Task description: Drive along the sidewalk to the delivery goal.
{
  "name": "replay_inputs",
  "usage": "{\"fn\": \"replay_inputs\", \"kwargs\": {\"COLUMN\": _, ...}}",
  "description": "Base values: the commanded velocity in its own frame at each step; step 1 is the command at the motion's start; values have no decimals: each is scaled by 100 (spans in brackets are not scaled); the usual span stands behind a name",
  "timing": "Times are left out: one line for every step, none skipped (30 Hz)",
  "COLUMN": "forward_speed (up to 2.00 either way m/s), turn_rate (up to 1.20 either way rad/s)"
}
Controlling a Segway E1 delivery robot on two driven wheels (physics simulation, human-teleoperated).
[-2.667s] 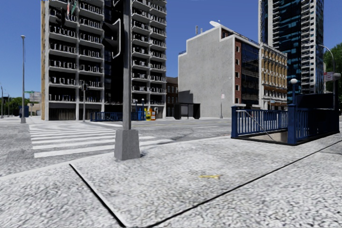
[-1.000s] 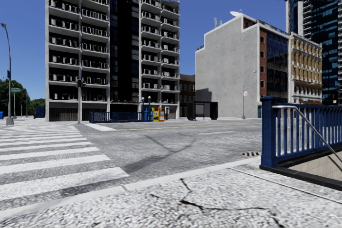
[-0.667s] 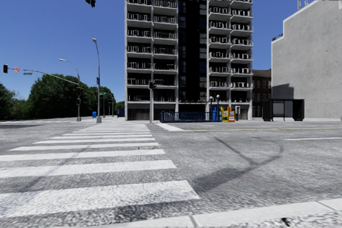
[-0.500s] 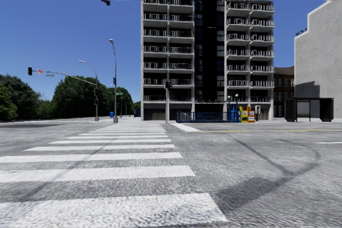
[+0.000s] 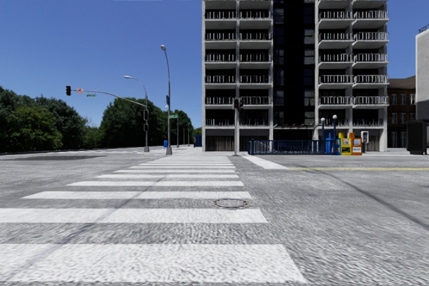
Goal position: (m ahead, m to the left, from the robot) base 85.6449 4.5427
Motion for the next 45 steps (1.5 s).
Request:
{"fn": "replay_inputs", "kwargs": {"forward_speed": 200, "turn_rate": 0}}
{"fn": "replay_inputs", "kwargs": {"forward_speed": 200, "turn_rate": 0}}
{"fn": "replay_inputs", "kwargs": {"forward_speed": 200, "turn_rate": 0}}
{"fn": "replay_inputs", "kwargs": {"forward_speed": 200, "turn_rate": 0}}
{"fn": "replay_inputs", "kwargs": {"forward_speed": 200, "turn_rate": 0}}
{"fn": "replay_inputs", "kwargs": {"forward_speed": 200, "turn_rate": 0}}
{"fn": "replay_inputs", "kwargs": {"forward_speed": 200, "turn_rate": 0}}
{"fn": "replay_inputs", "kwargs": {"forward_speed": 200, "turn_rate": 0}}
{"fn": "replay_inputs", "kwargs": {"forward_speed": 200, "turn_rate": 0}}
{"fn": "replay_inputs", "kwargs": {"forward_speed": 200, "turn_rate": 0}}
{"fn": "replay_inputs", "kwargs": {"forward_speed": 200, "turn_rate": 0}}
{"fn": "replay_inputs", "kwargs": {"forward_speed": 200, "turn_rate": 0}}
{"fn": "replay_inputs", "kwargs": {"forward_speed": 200, "turn_rate": 0}}
{"fn": "replay_inputs", "kwargs": {"forward_speed": 200, "turn_rate": 0}}
{"fn": "replay_inputs", "kwargs": {"forward_speed": 200, "turn_rate": 0}}
{"fn": "replay_inputs", "kwargs": {"forward_speed": 200, "turn_rate": 0}}
{"fn": "replay_inputs", "kwargs": {"forward_speed": 200, "turn_rate": 0}}
{"fn": "replay_inputs", "kwargs": {"forward_speed": 200, "turn_rate": 0}}
{"fn": "replay_inputs", "kwargs": {"forward_speed": 200, "turn_rate": 0}}
{"fn": "replay_inputs", "kwargs": {"forward_speed": 200, "turn_rate": 0}}
{"fn": "replay_inputs", "kwargs": {"forward_speed": 200, "turn_rate": 0}}
{"fn": "replay_inputs", "kwargs": {"forward_speed": 200, "turn_rate": 0}}
{"fn": "replay_inputs", "kwargs": {"forward_speed": 200, "turn_rate": 0}}
{"fn": "replay_inputs", "kwargs": {"forward_speed": 200, "turn_rate": 0}}
{"fn": "replay_inputs", "kwargs": {"forward_speed": 200, "turn_rate": 0}}
{"fn": "replay_inputs", "kwargs": {"forward_speed": 200, "turn_rate": 0}}
{"fn": "replay_inputs", "kwargs": {"forward_speed": 200, "turn_rate": 0}}
{"fn": "replay_inputs", "kwargs": {"forward_speed": 200, "turn_rate": 0}}
{"fn": "replay_inputs", "kwargs": {"forward_speed": 200, "turn_rate": 0}}
{"fn": "replay_inputs", "kwargs": {"forward_speed": 200, "turn_rate": 0}}
{"fn": "replay_inputs", "kwargs": {"forward_speed": 200, "turn_rate": 0}}
{"fn": "replay_inputs", "kwargs": {"forward_speed": 200, "turn_rate": 0}}
{"fn": "replay_inputs", "kwargs": {"forward_speed": 200, "turn_rate": 0}}
{"fn": "replay_inputs", "kwargs": {"forward_speed": 200, "turn_rate": 0}}
{"fn": "replay_inputs", "kwargs": {"forward_speed": 200, "turn_rate": 0}}
{"fn": "replay_inputs", "kwargs": {"forward_speed": 200, "turn_rate": 0}}
{"fn": "replay_inputs", "kwargs": {"forward_speed": 200, "turn_rate": 0}}
{"fn": "replay_inputs", "kwargs": {"forward_speed": 200, "turn_rate": 0}}
{"fn": "replay_inputs", "kwargs": {"forward_speed": 200, "turn_rate": 0}}
{"fn": "replay_inputs", "kwargs": {"forward_speed": 200, "turn_rate": 0}}
{"fn": "replay_inputs", "kwargs": {"forward_speed": 200, "turn_rate": 0}}
{"fn": "replay_inputs", "kwargs": {"forward_speed": 200, "turn_rate": 0}}
{"fn": "replay_inputs", "kwargs": {"forward_speed": 200, "turn_rate": 0}}
{"fn": "replay_inputs", "kwargs": {"forward_speed": 200, "turn_rate": 0}}
{"fn": "replay_inputs", "kwargs": {"forward_speed": 200, "turn_rate": 0}}
